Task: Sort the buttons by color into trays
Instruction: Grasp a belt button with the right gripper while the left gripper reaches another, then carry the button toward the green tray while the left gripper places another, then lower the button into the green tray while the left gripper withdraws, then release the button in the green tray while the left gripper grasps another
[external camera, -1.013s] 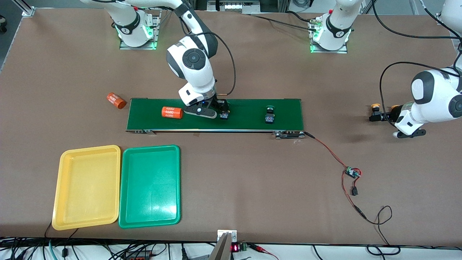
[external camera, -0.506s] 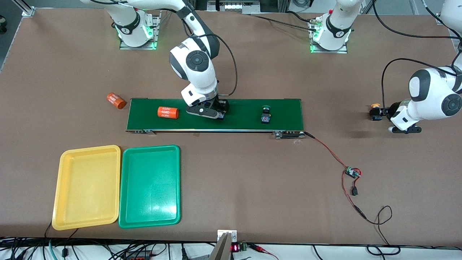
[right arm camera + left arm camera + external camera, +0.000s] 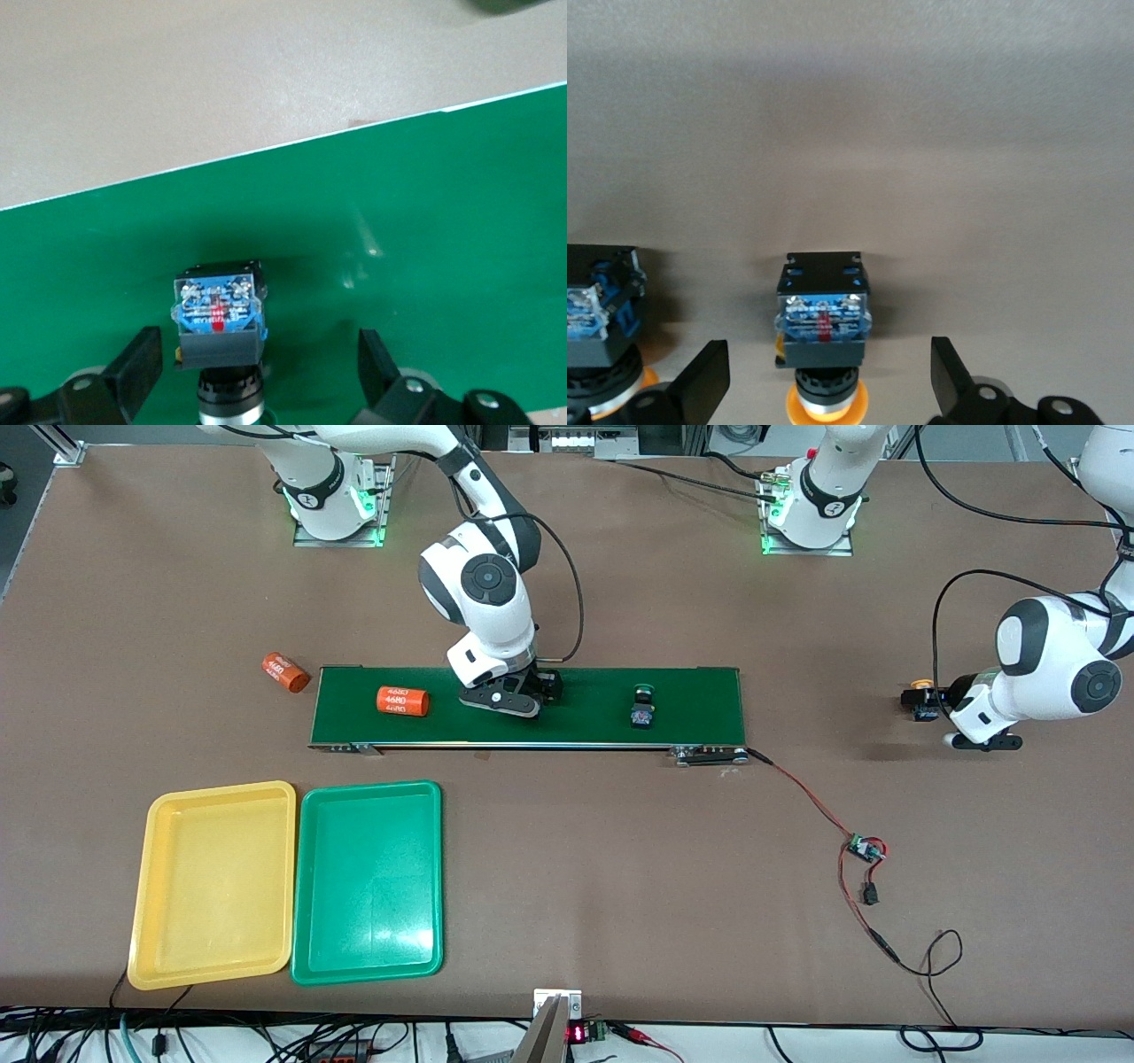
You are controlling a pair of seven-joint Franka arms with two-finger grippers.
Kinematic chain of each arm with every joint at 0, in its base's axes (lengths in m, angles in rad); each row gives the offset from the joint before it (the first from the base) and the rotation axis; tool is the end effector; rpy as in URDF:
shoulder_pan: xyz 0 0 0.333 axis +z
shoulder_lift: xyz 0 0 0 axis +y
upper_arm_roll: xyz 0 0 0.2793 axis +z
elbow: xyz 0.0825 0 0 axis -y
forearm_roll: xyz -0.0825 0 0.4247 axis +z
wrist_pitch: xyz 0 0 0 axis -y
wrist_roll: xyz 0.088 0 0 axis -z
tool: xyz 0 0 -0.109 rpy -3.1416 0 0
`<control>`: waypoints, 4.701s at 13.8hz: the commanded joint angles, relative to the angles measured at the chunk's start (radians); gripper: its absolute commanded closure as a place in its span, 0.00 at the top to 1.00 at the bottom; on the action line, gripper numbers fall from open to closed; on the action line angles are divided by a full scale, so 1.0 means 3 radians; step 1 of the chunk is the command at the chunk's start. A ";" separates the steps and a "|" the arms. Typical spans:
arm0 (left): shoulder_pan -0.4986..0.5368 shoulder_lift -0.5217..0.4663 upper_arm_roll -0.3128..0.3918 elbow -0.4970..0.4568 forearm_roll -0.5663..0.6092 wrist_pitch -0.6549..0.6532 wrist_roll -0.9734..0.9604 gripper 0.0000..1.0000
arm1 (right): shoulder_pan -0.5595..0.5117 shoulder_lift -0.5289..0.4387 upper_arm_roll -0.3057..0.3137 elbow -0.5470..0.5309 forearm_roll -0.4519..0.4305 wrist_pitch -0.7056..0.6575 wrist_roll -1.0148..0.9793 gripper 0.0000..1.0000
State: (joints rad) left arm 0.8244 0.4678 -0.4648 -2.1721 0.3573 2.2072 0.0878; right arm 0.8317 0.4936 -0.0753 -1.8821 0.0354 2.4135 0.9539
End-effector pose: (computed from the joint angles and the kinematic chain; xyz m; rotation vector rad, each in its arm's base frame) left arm 0.4947 0.1732 0.1025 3.0487 0.0152 -0.5445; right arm 0.4730 0.4475 0.1862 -3.1010 0.3328 -0.0538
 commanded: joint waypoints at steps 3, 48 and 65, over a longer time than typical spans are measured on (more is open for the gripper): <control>0.0034 0.0021 0.0000 0.0010 0.0164 0.0006 0.0055 0.58 | 0.0086 0.0063 -0.0020 0.0076 -0.0174 -0.0027 0.0031 0.35; -0.1559 -0.0777 -0.0056 0.0174 -0.1278 -0.0055 -0.0937 1.00 | -0.1571 0.0701 -0.0322 0.1268 0.0153 -0.0360 -0.2515 0.25; 0.0279 -0.0057 0.0036 0.0353 0.0103 0.0103 0.0321 1.00 | -0.1560 0.0922 -0.0322 0.1242 0.0158 -0.0145 -0.2505 0.32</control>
State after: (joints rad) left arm 0.9025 0.4142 -0.4426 -2.0862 0.3622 2.2307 0.1801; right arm 0.3680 0.7563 -0.1773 -1.5289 0.0644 2.3659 0.2218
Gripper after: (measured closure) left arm 0.000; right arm 0.595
